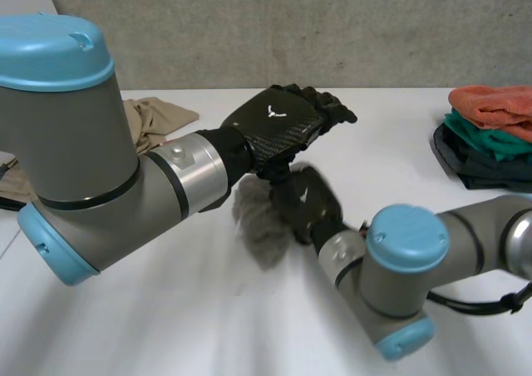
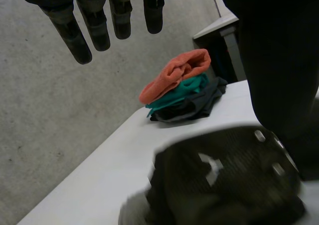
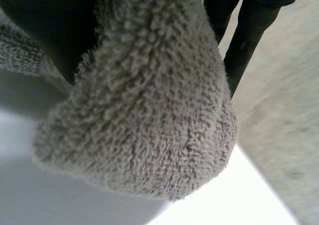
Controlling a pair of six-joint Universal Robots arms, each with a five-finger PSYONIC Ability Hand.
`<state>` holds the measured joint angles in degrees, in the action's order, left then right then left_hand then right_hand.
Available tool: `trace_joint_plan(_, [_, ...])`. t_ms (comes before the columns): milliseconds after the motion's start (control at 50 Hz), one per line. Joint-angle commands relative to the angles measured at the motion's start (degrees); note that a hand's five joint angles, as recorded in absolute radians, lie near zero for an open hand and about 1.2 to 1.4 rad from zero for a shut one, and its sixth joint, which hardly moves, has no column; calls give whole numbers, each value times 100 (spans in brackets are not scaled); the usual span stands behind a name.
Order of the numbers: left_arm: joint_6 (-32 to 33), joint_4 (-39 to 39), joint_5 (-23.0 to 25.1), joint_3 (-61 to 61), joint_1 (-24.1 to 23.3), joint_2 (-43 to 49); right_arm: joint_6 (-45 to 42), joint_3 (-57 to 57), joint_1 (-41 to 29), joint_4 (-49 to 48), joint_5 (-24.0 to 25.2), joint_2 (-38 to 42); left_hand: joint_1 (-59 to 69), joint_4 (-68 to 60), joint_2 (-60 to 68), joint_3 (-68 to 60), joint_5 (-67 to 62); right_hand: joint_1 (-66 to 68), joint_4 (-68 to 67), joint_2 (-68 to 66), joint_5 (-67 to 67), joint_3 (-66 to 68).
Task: Fold the laundry.
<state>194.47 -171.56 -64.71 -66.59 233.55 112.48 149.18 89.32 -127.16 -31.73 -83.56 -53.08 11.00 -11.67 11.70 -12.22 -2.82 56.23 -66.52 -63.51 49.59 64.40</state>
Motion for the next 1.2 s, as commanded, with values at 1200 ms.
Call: trace_joint_plan(1200, [-138, -141, -7, -82, 297, -675, 1878, -2808, 5913, -72, 3304, 775, 6, 61, -64, 117, 176, -4623, 5652, 5351, -4959, -5440])
